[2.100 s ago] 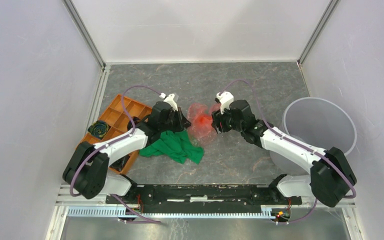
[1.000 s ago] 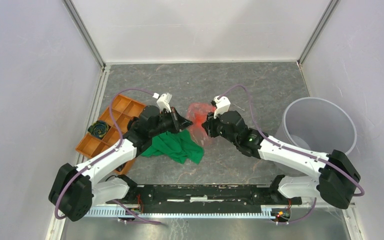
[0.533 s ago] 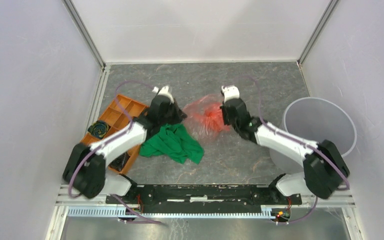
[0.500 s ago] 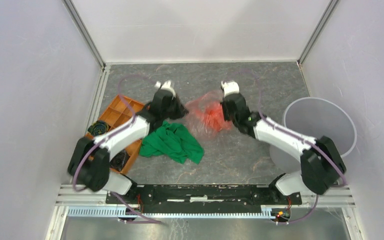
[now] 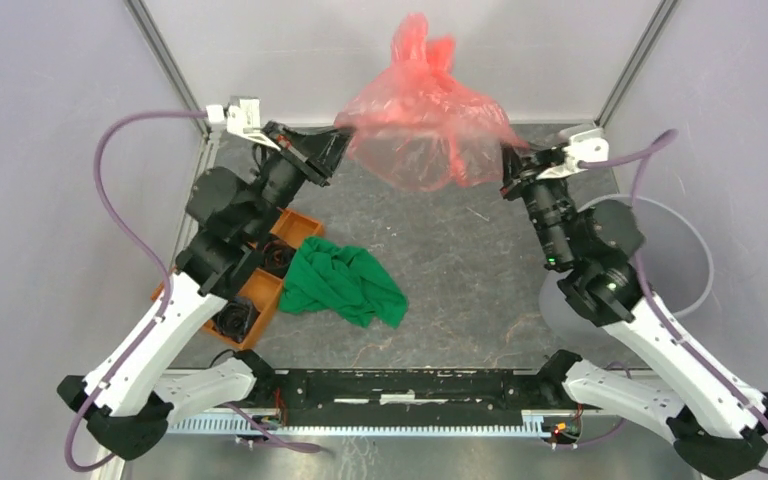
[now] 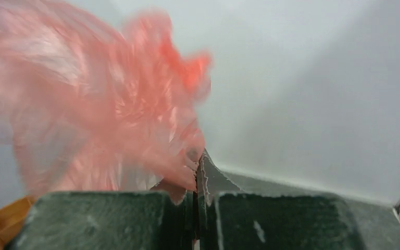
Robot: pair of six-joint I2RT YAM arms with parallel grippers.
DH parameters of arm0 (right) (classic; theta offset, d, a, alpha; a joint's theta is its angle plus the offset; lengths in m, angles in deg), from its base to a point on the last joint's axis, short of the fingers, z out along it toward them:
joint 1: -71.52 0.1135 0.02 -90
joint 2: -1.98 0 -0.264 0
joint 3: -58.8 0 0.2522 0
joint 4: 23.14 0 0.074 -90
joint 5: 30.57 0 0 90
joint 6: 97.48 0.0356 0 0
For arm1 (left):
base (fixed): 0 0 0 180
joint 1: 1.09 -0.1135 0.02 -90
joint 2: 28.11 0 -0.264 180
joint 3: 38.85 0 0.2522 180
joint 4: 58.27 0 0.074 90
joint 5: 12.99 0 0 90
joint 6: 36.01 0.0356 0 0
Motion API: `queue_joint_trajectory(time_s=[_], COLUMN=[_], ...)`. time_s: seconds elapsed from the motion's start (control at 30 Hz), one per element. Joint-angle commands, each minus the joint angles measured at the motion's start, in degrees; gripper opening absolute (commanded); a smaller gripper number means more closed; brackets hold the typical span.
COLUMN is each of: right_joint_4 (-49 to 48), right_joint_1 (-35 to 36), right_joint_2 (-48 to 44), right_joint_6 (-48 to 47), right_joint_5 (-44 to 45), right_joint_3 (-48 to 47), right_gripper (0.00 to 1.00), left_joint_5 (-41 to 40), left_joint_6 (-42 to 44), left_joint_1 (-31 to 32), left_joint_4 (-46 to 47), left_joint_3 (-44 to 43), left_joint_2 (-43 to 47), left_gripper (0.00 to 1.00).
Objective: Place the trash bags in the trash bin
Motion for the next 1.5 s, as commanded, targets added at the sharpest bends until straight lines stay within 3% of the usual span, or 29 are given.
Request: queue_joint_trajectory(time_s=[0.0, 0.13, 0.27, 0.33, 0.47, 0.53, 0.63, 0.7, 0.77, 0.83, 0.97, 1.03, 1.27, 1.47], right_joint_4=[-1.0, 6.0, 5.5, 9.2, 18.3, 19.0, 10.4, 4.9, 2.6, 4.1, 10.2, 13.2, 14.5, 14.1], right_joint_1=[-0.7, -0.4, -0.1, -0.1, 0.1, 0.8, 1.1, 1.1, 1.1, 1.1, 1.0, 1.1, 1.1, 1.1], right_joint_2=[7.8, 14.0, 13.0, 13.5, 14.8, 12.5, 4.3, -1.3, -3.1, -1.7, 4.0, 3.4, -2.6, -4.4], right_joint_6=[2.6, 9.0, 9.5, 6.9, 2.7, 2.3, 3.0, 3.7, 4.0, 7.1, 10.1, 10.2, 7.0, 10.8], right_joint_5=[0.8, -5.7, -7.7, -5.9, -5.5, -8.6, -14.0, -13.6, -10.2, -7.1, -6.2, -5.3, -4.6, -5.0], right_joint_3=[16.6, 22.2, 21.5, 13.2, -11.1, -17.3, -10.0, 0.8, 9.9, 17.6, 25.3, 23.7, 15.2, 23.5], right_gripper=[0.01, 0.00, 0.01, 0.00, 0.00, 0.01, 0.00, 0.01, 0.01, 0.01, 0.01, 0.00, 0.00, 0.00], left_joint_5=[-16.5, -11.6, -9.6, -6.4, 5.8, 14.0, 16.8, 9.2, -4.1, -12.3, -12.1, -11.1, -7.3, -6.6], left_joint_6=[-4.1, -6.6, -5.8, -3.4, 0.7, -1.2, -3.4, -3.0, -4.8, -6.3, -6.3, -5.4, -1.4, -4.7], left_joint_1=[-3.2, -5.2, -6.3, -7.1, -7.1, -6.8, -6.6, -6.6, -6.7, -6.7, -6.9, -6.9, -6.9, -6.9], left_joint_4=[-10.5, -9.3, -11.0, -13.0, -19.9, -16.3, -5.8, -4.1, -10.0, -18.9, -23.7, -23.3, -23.0, -22.4], left_joint_3=[20.3, 33.0, 30.8, 22.3, -6.5, -14.0, -6.3, 4.0, 13.1, 19.7, 30.2, 30.7, 18.3, 27.1], left_joint_2=[-3.3, -1.2, 1.2, -0.2, -5.6, -4.7, 3.8, 10.0, 13.3, 12.9, 12.7, 14.8, 17.3, 19.3], left_gripper=[0.02, 0.02, 0.02, 0.02, 0.02, 0.02, 0.02, 0.02, 0.02, 0.02, 0.02, 0.02, 0.02, 0.02])
